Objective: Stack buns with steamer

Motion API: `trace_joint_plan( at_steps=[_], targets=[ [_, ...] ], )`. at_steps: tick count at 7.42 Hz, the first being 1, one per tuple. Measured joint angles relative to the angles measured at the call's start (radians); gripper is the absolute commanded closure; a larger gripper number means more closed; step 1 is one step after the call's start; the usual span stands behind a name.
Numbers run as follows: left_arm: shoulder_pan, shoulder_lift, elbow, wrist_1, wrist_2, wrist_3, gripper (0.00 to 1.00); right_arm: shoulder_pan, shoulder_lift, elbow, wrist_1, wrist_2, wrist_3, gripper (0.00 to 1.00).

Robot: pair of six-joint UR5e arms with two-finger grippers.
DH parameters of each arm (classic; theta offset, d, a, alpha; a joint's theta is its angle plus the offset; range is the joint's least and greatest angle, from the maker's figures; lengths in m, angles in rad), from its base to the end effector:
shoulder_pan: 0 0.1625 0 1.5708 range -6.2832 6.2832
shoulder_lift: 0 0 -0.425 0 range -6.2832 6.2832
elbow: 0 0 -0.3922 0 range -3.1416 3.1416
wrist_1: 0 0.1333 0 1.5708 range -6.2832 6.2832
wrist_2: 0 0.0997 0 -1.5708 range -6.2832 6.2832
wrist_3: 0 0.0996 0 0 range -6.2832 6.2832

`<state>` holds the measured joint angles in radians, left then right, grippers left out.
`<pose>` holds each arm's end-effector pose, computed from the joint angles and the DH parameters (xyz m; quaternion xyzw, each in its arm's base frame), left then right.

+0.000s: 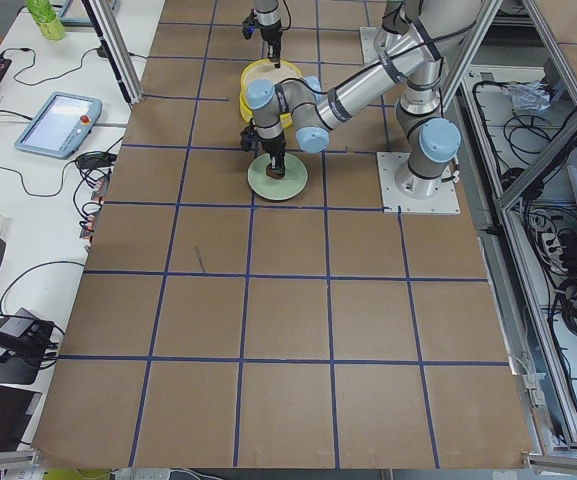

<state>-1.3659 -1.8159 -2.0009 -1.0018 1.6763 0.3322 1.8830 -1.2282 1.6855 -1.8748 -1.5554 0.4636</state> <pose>-0.0189 -0.5125 0.2206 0.0662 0.9950 0.0651 0.0367 0.3059 -0.5086 0.2760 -0.0760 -0.9941 -0.0738 0.0219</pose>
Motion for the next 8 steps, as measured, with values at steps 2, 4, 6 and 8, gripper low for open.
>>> trace_joint_plan(
  at_steps=[2,4,6,8],
  targets=[
    [-0.016,0.041,0.051,-0.028,-0.001,-0.003,1.0,0.001,0.005,-0.001,-0.015,0.0,0.002,0.91],
    [-0.043,0.088,0.086,-0.092,-0.013,-0.042,1.0,0.001,0.01,-0.002,-0.026,0.0,0.004,0.91],
    [-0.138,0.098,0.174,-0.177,-0.026,-0.169,1.0,0.001,0.015,-0.003,-0.031,0.0,0.006,0.9],
    [-0.199,0.102,0.236,-0.209,-0.031,-0.238,1.0,0.001,0.018,-0.002,-0.041,0.015,0.012,0.9]
  ],
)
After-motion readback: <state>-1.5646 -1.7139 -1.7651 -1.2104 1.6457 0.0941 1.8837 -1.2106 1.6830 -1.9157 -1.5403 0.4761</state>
